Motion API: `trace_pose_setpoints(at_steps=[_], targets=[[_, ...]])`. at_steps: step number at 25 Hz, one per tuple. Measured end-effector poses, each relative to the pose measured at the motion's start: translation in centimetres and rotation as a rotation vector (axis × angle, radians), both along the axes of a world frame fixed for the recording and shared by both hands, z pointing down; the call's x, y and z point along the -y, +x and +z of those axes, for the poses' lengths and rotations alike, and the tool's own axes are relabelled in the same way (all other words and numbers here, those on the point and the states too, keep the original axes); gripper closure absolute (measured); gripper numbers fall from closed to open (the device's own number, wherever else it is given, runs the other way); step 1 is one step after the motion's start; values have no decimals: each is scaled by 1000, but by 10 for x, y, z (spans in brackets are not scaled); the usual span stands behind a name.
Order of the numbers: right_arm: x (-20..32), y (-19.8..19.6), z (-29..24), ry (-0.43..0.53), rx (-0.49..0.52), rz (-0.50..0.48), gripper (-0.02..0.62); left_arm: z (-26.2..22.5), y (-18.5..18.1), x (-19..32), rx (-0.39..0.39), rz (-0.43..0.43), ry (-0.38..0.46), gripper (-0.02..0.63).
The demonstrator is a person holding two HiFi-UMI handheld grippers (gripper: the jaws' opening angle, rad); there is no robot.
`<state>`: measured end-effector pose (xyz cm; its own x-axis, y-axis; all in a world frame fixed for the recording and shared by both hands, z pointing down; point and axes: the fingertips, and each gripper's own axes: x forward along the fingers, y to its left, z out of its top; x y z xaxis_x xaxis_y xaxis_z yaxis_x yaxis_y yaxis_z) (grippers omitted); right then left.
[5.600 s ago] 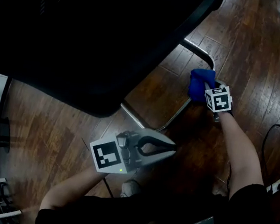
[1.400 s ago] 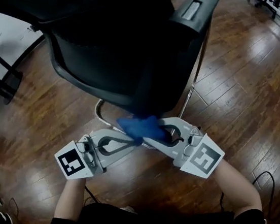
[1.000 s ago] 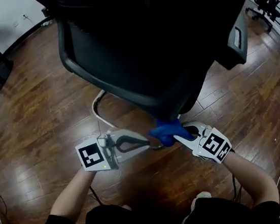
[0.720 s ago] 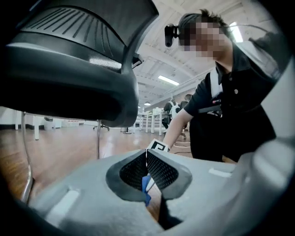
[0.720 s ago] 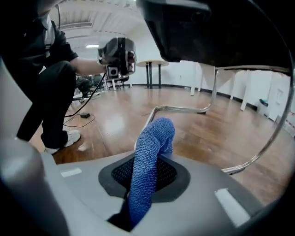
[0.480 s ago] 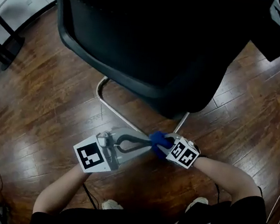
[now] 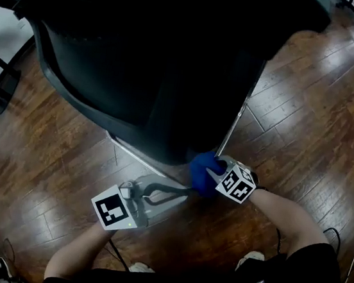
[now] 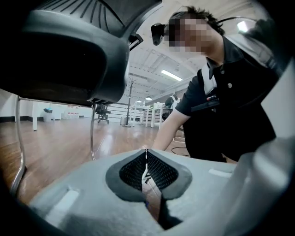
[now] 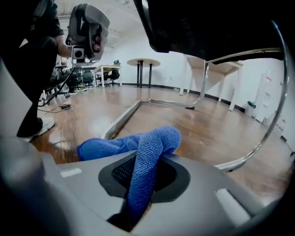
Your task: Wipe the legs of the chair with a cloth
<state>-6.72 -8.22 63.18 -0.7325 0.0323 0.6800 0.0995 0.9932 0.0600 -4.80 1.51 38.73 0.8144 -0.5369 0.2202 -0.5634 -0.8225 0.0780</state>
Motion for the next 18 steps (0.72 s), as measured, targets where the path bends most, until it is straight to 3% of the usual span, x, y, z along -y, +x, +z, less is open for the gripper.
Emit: trace_pose_setpoints(at_steps=[8,12,18], targets=[[167,20,-3,115,-3,270,541,-16,18,21,-15,-33,-33,606],[240,36,-1,138,-54,471,541,-22,27,22,-29,-61,-34,604],[254,45,-1,153,-48,534,551,-22,34,6,-14,-47,-63,605]])
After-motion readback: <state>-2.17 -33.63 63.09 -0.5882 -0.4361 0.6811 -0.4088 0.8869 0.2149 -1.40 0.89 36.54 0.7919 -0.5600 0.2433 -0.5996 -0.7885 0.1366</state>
